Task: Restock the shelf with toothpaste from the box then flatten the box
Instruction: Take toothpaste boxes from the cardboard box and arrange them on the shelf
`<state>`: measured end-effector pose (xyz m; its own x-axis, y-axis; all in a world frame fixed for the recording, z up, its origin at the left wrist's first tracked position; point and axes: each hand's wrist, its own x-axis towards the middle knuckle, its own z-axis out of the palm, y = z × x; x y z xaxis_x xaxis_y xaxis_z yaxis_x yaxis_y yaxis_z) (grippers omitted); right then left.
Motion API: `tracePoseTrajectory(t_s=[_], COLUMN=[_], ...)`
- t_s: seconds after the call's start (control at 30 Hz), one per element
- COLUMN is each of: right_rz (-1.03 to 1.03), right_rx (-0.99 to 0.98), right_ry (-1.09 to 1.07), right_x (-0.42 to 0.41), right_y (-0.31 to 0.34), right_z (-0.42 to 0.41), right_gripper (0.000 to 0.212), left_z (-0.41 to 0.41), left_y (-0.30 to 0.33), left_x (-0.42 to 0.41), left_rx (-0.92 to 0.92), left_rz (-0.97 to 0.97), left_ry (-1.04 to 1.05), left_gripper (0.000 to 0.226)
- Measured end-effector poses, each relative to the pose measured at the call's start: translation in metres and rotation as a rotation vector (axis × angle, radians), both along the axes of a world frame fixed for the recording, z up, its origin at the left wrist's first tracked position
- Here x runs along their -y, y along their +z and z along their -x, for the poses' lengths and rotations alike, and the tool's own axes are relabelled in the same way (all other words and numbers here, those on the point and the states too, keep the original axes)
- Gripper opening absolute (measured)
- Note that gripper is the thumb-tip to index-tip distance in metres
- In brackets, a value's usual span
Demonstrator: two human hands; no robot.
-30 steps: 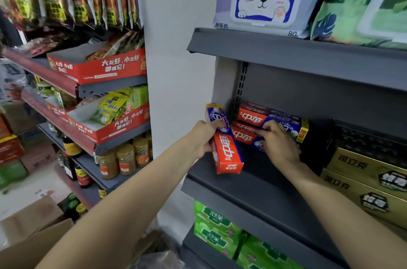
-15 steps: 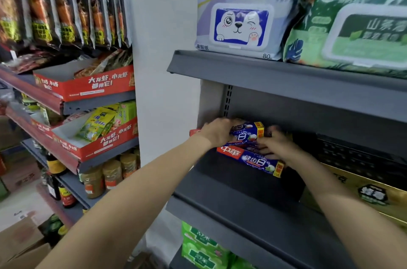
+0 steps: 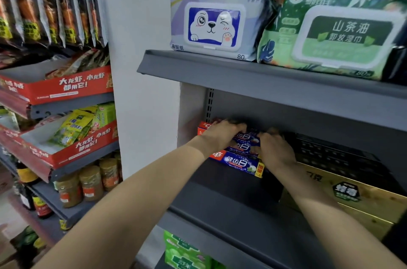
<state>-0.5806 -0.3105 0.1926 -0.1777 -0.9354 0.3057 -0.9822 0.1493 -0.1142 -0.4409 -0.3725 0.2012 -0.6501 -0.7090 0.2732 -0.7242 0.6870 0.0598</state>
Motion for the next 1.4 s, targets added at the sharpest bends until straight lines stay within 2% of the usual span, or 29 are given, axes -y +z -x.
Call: tracePoseTrajectory(t_s=[0.13,0.37,0.53,0.7,0.8,0.93,1.03,1.2,1.4], right_rz=[0.0,0.062,0.122,0.191,0.155,0.071,-0.011,-0.126,-0.279], right_rx=[-0.092,-0.236,-0.178,-0.015,0.112,0.314,0.376,0.391,0.43], right_ry=[-0.005,-0.041,0.055,0.186,0.254,0.398,0.491,0.572,0.643], right_x=[-0.003,-0.003,-0.001,-0.012,-0.025,-0.055,-0.082,-0.129,-0.196], right_y=[-0.004,-0.013,-0.023,-0.017,-0.014,-0.019,-0.033,-0.069,-0.132], right_z=[-0.001,-0.009,-0.01,-0.042,-0.074,-0.13,-0.183,-0.284,-0.415], right_gripper=[0.034,0.025,0.04,0.036,0.026,0.027,0.031,0.031,0.026], left_z=[0.003,0.002,-0.002,-0.027,-0.06,-0.125,-0.181,-0.282,-0.419], left_y=[-0.014,-0.015,-0.013,-0.009,-0.009,-0.021,-0.036,-0.073,-0.13], left_x=[0.0,-0.001,-0.012,-0.029,-0.05,-0.095,-0.134,-0.198,-0.288], left_rx=[0.081,0.077,0.085,0.009,-0.06,-0.187,-0.311,-0.27,-0.199], left_rz=[0.073,0.072,0.21,0.254,0.187,0.084,-0.068,-0.22,-0.387], left_ry=[0.08,0.165,0.21,0.272,0.346,0.394,0.454,0.563,0.687], left_gripper=[0.052,0.06,0.05,0.042,0.029,0.024,0.023,0.014,0.018])
